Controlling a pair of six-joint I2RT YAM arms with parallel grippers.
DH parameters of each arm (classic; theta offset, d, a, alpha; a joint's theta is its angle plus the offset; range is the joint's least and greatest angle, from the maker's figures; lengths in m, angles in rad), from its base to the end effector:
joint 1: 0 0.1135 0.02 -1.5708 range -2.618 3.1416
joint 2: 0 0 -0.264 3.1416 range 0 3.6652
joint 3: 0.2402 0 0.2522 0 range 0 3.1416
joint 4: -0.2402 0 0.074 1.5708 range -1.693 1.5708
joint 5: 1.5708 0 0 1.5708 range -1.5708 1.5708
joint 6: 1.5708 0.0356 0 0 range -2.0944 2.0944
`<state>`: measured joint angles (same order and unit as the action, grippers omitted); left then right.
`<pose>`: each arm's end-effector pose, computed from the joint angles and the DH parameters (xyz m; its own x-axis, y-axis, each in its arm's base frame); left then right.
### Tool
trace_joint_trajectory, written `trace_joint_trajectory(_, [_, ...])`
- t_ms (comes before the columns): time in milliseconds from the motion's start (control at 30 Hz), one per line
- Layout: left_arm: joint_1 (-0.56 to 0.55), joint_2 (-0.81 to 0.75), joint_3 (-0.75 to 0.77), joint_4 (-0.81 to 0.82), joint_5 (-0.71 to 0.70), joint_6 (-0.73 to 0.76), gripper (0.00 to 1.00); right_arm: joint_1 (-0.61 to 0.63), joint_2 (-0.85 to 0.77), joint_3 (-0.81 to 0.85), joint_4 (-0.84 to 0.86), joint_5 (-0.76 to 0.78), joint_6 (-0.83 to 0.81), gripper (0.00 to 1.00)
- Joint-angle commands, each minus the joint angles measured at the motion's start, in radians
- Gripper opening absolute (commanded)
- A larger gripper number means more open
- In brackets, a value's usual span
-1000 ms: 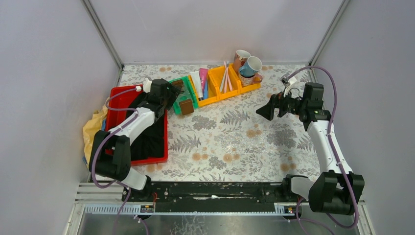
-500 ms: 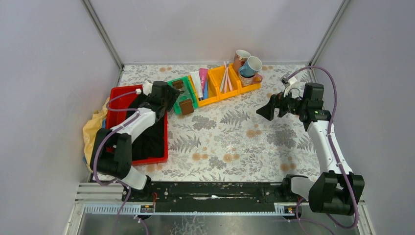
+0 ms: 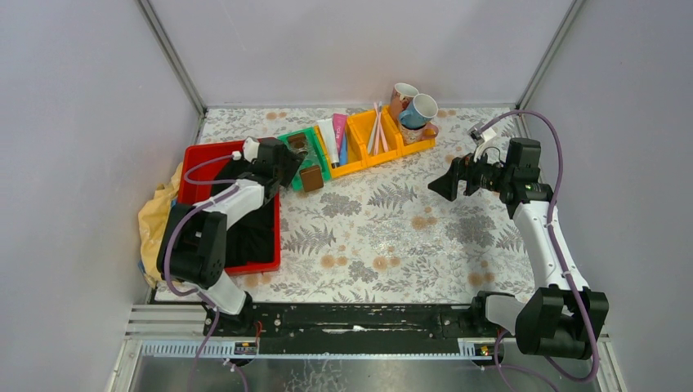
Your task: Prepare toiletry sets of a toothbrush and toothpaste on the tray
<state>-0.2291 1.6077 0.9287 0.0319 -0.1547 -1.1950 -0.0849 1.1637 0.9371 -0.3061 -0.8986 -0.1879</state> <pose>0.3374 -0.0730 0.2044 -0.3129 -0.8708 -0.3792 -0.5077 0.4908 -0.7081 0.2520 0.0065 0.3105 -0.3815 -0.0843 -0.9205 -0.7024 0.6737 0.2295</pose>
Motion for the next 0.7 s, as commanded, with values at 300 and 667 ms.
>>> trace_joint_trajectory(300, [0.002, 0.017, -0.075, 0.195, 0.032, -0.072, 0.50, 0.001, -0.025, 0.003, 0.012, 0.010, -0.022, 0.99])
trace_joint_trajectory(667, [0.019, -0.007, -0.128, 0.277, 0.049, -0.118, 0.25, 0.000, -0.029, 0.004, 0.009, 0.010, -0.022, 0.99])
